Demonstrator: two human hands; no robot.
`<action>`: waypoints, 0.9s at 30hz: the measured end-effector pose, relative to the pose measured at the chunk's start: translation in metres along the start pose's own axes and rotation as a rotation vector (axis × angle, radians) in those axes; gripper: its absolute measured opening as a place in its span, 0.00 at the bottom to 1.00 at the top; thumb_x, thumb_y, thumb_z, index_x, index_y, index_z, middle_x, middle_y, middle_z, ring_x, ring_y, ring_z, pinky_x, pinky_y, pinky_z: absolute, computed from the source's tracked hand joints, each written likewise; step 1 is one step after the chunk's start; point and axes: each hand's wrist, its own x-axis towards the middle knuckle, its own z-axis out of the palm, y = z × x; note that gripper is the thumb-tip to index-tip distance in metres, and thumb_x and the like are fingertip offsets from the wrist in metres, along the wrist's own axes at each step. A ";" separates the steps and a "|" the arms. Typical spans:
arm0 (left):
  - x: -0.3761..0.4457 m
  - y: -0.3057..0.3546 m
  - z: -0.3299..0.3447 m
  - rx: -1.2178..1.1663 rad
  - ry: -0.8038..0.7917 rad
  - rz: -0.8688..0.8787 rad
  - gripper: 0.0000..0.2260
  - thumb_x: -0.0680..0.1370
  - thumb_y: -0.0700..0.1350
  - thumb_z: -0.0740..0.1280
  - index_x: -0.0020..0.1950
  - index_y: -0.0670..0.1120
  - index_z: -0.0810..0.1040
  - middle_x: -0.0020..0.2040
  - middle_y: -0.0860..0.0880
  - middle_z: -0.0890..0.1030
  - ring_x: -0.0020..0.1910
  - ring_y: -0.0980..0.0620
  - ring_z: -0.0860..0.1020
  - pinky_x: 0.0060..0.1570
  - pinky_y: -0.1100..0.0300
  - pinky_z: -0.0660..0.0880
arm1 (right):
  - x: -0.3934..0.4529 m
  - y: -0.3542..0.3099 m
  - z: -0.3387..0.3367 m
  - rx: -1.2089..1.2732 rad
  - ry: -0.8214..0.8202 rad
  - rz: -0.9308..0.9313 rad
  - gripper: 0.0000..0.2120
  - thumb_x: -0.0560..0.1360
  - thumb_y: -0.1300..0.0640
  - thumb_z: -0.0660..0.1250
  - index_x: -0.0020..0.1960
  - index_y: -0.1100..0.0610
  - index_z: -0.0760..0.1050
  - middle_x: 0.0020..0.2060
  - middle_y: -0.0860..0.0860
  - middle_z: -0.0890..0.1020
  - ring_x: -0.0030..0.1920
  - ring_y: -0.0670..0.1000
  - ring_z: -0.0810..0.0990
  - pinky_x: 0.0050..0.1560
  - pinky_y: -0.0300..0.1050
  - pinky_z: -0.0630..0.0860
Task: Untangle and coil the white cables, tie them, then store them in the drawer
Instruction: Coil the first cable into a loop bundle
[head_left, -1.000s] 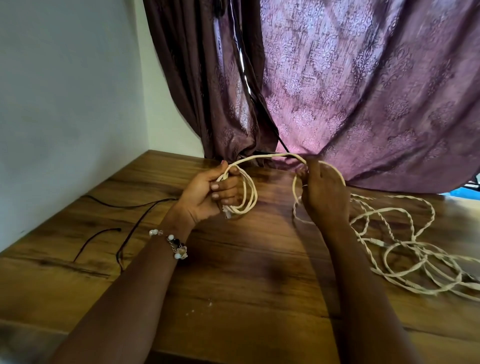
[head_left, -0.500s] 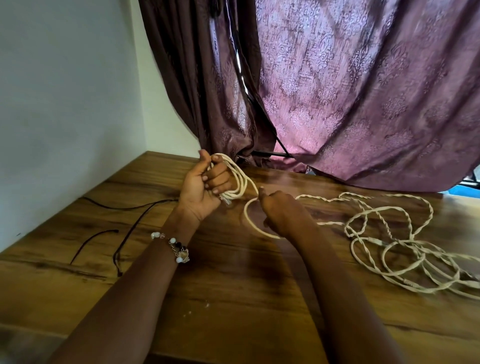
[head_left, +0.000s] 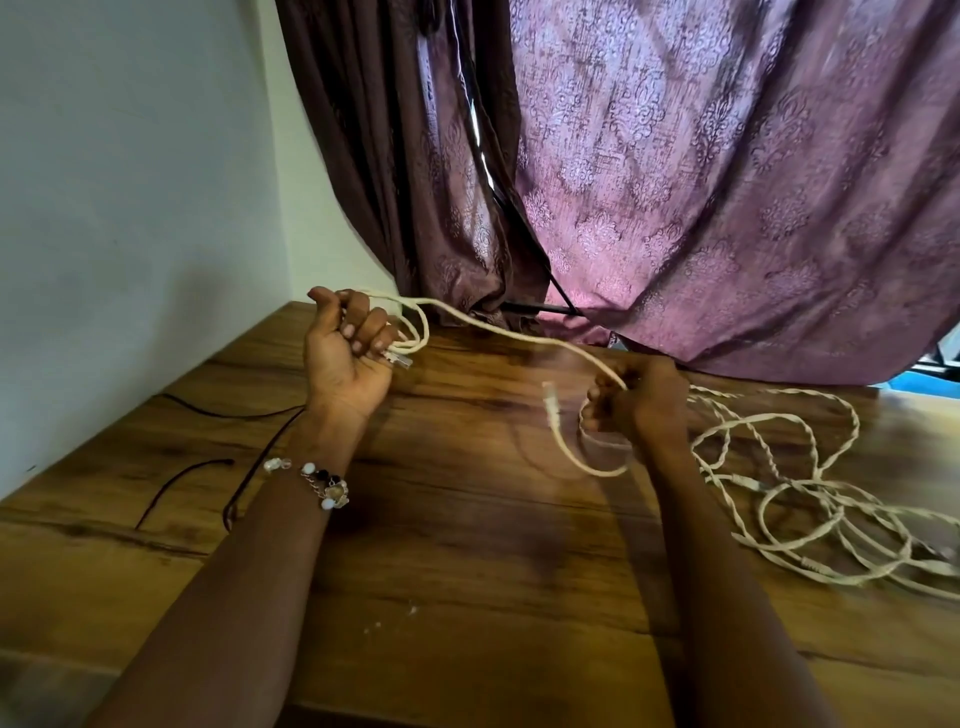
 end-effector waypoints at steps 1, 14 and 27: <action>-0.001 -0.002 0.001 0.029 0.007 -0.012 0.22 0.83 0.53 0.50 0.34 0.47 0.71 0.23 0.54 0.62 0.19 0.59 0.59 0.20 0.67 0.59 | 0.001 -0.001 -0.001 0.024 -0.003 -0.041 0.07 0.72 0.75 0.61 0.43 0.67 0.76 0.31 0.58 0.80 0.24 0.51 0.78 0.27 0.45 0.78; -0.008 -0.023 0.005 0.404 0.008 -0.125 0.23 0.83 0.53 0.52 0.32 0.47 0.73 0.27 0.52 0.71 0.22 0.57 0.66 0.25 0.63 0.69 | -0.016 -0.025 0.013 -0.915 -0.139 -0.958 0.13 0.76 0.49 0.61 0.56 0.45 0.80 0.45 0.49 0.82 0.50 0.57 0.75 0.42 0.49 0.75; -0.033 -0.052 0.017 1.044 -0.257 -0.502 0.17 0.83 0.49 0.53 0.41 0.40 0.70 0.25 0.45 0.76 0.19 0.50 0.72 0.23 0.63 0.68 | -0.016 -0.034 0.005 -0.560 0.346 -1.174 0.10 0.71 0.49 0.71 0.44 0.56 0.82 0.35 0.53 0.79 0.36 0.56 0.78 0.32 0.48 0.71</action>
